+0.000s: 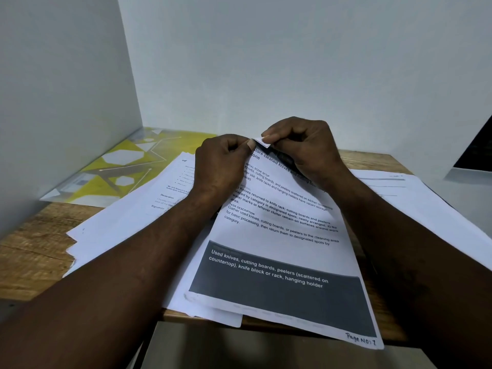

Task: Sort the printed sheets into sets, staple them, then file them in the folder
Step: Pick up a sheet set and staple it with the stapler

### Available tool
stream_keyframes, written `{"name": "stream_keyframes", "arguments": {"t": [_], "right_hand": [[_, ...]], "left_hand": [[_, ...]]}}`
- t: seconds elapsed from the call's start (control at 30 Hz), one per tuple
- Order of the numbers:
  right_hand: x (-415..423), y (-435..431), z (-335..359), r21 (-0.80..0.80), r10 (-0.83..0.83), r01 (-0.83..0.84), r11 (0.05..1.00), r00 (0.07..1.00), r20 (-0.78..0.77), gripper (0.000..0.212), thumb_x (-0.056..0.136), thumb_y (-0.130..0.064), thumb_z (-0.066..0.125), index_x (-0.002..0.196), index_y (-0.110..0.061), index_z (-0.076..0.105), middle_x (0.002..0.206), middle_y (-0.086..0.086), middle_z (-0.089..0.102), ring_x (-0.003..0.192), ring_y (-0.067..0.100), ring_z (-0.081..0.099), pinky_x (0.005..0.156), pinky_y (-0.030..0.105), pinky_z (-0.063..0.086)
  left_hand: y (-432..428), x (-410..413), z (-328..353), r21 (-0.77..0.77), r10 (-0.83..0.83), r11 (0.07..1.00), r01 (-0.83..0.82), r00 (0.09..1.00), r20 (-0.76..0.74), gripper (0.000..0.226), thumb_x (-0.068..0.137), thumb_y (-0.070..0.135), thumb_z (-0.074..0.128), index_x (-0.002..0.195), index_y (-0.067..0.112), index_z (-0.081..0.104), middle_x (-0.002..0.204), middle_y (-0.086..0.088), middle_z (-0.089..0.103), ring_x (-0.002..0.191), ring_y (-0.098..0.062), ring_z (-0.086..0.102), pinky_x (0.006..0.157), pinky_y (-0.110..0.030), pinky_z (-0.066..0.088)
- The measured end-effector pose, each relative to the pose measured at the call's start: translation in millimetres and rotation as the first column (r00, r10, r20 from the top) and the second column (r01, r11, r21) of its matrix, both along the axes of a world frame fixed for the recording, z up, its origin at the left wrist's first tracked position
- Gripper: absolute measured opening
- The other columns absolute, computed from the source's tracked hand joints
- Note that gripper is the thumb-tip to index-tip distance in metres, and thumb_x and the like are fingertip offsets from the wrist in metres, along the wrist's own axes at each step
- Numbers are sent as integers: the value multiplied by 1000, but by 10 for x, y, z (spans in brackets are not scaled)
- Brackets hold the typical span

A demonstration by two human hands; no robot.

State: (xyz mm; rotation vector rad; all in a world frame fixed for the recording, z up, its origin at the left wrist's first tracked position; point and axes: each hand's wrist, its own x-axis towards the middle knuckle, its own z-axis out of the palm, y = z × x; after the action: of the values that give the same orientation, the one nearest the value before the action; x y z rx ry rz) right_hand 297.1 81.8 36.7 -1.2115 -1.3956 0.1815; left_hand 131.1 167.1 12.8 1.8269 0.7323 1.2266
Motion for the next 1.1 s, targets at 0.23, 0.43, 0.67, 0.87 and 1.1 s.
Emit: {"name": "stream_keyframes", "arguments": {"t": [0.23,0.43,0.67,0.87,1.1], "right_hand": [[-17,1,5,3,-18,18,1000,1000,0,23,86,17,67,89,-2,80,99,15,78,92,23,75,81,27,57],[-25,-19,10,-46,-75,75,996,997,-8,11,87,-14,83,97,-17,81,95,5,81,80,35,75,76,43,60],[-86,-22,35,-5,-171,171,985,984,-40,4,90,-14,82,92,-17,81,79,-3,76,64,10,63,62,24,50],[-117,2,43,-23,-226,226,974,974,-5,8,90,-15,81,88,-22,79,77,-7,74,65,9,63,63,25,52],[-61,-3,23,-111,-177,176,978,984,-6,14,90,-22,82,104,-23,80,82,3,72,69,14,64,66,27,50]], "left_hand": [[-14,-9,15,-20,-1,1000,2,1000,9,19,96,32,73,78,32,79,75,19,75,72,5,66,66,-18,47],[-16,-26,26,-8,0,1000,0,1000,-8,20,97,34,72,81,25,81,77,11,77,78,-9,72,70,-26,50],[-29,-8,25,-51,-72,996,72,997,4,17,95,30,74,83,21,82,77,10,78,72,-4,69,71,-26,52],[-23,-14,23,-89,-101,991,102,995,22,18,94,27,75,79,19,81,78,5,78,70,-8,68,76,-36,57],[-15,0,3,-62,-81,995,81,997,4,19,93,28,76,75,24,80,77,7,78,71,-7,68,75,-33,56]]}}
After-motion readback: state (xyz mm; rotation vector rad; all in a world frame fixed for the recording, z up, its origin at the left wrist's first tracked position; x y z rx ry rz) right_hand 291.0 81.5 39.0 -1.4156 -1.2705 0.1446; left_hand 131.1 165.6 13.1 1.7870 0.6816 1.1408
